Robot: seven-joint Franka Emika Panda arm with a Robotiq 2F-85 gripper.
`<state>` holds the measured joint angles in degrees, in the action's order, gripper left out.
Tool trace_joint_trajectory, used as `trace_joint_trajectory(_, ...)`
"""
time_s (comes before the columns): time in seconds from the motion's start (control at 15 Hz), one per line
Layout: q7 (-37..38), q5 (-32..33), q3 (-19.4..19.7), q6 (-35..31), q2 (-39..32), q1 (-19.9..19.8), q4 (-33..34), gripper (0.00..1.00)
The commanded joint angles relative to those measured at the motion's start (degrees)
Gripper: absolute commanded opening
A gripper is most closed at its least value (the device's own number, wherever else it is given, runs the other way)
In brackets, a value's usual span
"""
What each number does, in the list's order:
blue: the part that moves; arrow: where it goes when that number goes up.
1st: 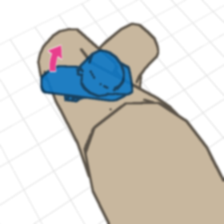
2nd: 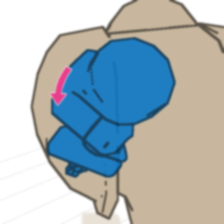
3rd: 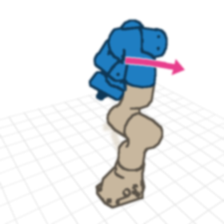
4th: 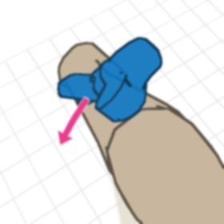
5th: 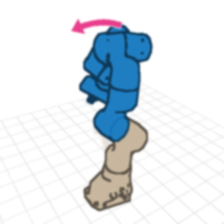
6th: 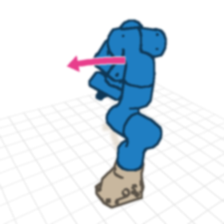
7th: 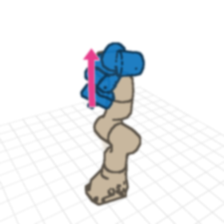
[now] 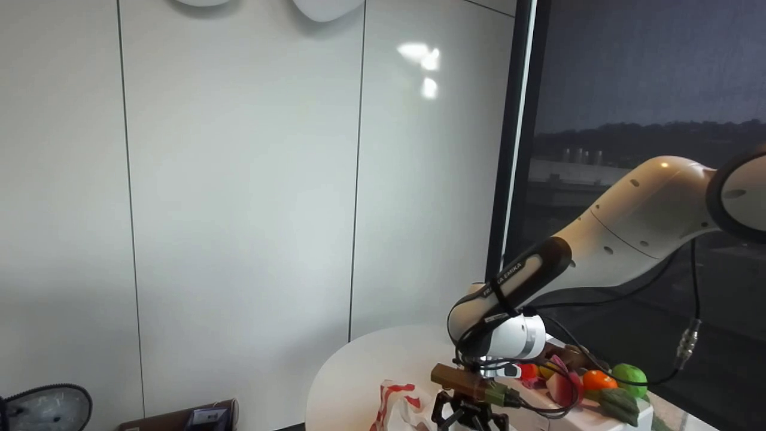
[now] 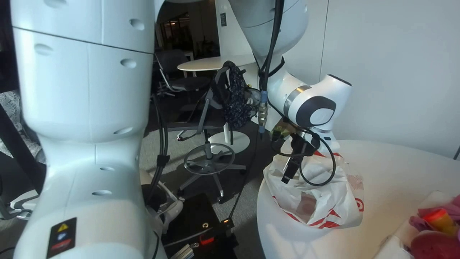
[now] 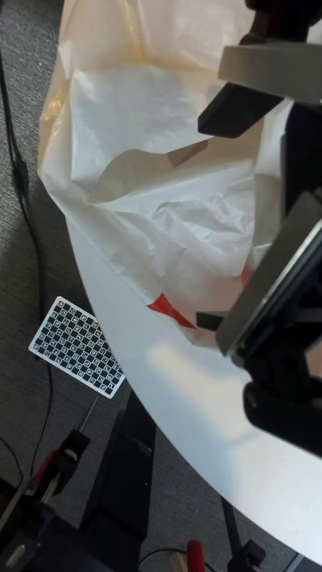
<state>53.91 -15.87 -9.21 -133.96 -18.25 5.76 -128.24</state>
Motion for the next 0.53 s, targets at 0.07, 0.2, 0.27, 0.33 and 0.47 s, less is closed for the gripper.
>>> trace_joint_trajectory(0.07,-1.3,4.9,3.3,1.5,-6.7,3.6,2.4,1.00)
trace_joint_trajectory(0.2,0.4,7.5,5.0,0.1,-9.5,5.3,3.3,1.00)
trace_joint_trajectory(0.27,0.4,8.3,5.7,-0.3,-10.8,5.8,3.7,1.00)
trace_joint_trajectory(0.33,1.8,9.3,6.8,-1.2,-11.9,6.7,4.3,1.00)
trace_joint_trajectory(0.47,4.2,10.8,8.7,-3.2,-13.2,8.2,5.3,1.00)
